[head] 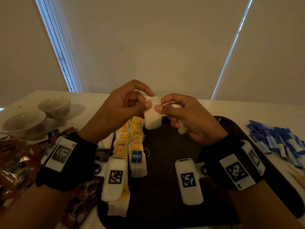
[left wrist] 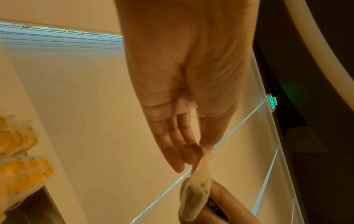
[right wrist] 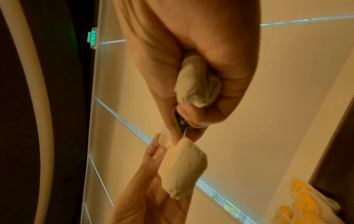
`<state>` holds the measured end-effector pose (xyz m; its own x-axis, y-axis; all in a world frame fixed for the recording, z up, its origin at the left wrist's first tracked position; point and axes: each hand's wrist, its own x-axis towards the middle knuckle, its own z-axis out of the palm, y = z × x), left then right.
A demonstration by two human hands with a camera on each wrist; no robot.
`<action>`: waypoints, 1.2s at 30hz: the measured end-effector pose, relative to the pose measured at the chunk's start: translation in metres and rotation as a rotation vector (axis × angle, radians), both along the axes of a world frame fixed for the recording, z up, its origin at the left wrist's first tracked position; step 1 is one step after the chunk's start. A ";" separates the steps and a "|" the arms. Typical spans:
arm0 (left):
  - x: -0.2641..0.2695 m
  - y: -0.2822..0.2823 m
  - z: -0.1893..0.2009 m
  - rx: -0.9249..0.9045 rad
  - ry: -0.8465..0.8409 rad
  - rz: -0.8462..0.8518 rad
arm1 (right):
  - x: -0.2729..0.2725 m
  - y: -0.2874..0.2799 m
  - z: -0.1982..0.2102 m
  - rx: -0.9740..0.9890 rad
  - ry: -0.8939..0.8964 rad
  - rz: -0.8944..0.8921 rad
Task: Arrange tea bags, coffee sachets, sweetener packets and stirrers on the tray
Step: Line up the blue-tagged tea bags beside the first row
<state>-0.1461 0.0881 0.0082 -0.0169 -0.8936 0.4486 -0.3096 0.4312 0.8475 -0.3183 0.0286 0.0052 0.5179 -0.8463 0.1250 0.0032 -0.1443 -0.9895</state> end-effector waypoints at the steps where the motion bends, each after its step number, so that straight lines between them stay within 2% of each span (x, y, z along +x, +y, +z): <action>1: 0.000 0.000 0.000 0.006 -0.003 -0.010 | 0.000 0.000 0.000 0.016 -0.011 0.006; 7: 0.005 -0.001 0.000 0.044 0.021 0.021 | 0.000 0.001 0.002 0.022 0.013 0.023; 16: 0.004 0.000 0.003 0.019 -0.153 0.050 | 0.001 0.006 0.002 -0.006 0.081 0.037; 21: 0.014 0.007 0.013 0.056 -0.259 0.035 | 0.000 0.012 0.001 -0.087 0.255 0.030; 26: 0.036 0.017 0.030 -0.034 -0.135 0.182 | 0.005 0.027 -0.010 -0.120 0.530 0.135; 29: 0.046 0.021 0.035 -0.050 -0.104 0.209 | 0.014 0.037 -0.016 -0.058 0.617 0.234; 32: 0.050 0.023 0.037 -0.060 -0.091 0.214 | 0.018 0.043 -0.018 0.090 0.617 0.311; 36: 0.050 0.024 0.038 -0.065 -0.099 0.201 | 0.025 0.041 -0.033 0.194 0.696 0.283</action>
<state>-0.0963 0.1125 0.0458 0.1114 -0.8530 0.5099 -0.4751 0.4049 0.7812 -0.2928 0.0692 -0.0275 0.6229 -0.6434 -0.4451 -0.6172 -0.0545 -0.7849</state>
